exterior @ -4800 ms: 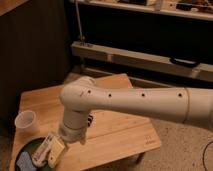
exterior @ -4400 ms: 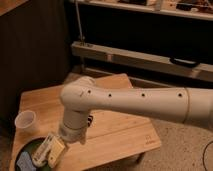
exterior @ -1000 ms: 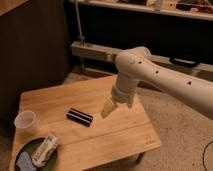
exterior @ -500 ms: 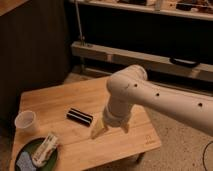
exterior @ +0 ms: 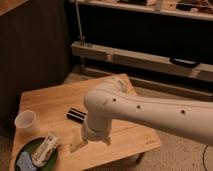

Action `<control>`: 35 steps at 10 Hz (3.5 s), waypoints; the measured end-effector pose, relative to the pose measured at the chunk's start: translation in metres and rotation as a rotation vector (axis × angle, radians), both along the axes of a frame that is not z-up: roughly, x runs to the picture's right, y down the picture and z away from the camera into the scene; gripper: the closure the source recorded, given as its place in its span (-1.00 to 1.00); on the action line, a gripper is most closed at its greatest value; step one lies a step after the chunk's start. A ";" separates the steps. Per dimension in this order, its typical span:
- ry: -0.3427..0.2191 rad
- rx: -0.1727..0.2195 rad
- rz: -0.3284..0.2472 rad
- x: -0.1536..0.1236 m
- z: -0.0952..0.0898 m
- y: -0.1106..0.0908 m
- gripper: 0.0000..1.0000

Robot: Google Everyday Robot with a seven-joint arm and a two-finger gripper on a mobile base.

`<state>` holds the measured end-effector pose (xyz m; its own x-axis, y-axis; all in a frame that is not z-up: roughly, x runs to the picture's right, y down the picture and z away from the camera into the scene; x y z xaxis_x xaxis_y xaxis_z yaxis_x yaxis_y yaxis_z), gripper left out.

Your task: Move the arm in a circular motion

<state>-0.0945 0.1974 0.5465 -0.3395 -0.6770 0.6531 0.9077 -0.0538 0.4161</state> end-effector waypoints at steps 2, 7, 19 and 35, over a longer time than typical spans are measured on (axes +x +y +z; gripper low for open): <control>-0.061 0.014 -0.062 -0.047 0.009 -0.016 -0.60; -0.149 0.028 -0.174 -0.110 0.046 -0.062 -0.60; 0.245 -0.020 -0.051 0.126 0.173 -0.160 -0.60; 0.175 -0.056 0.015 0.139 0.010 0.013 -0.60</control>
<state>0.0443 0.2103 0.5570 -0.2073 -0.6417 0.7384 0.9671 -0.0209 0.2534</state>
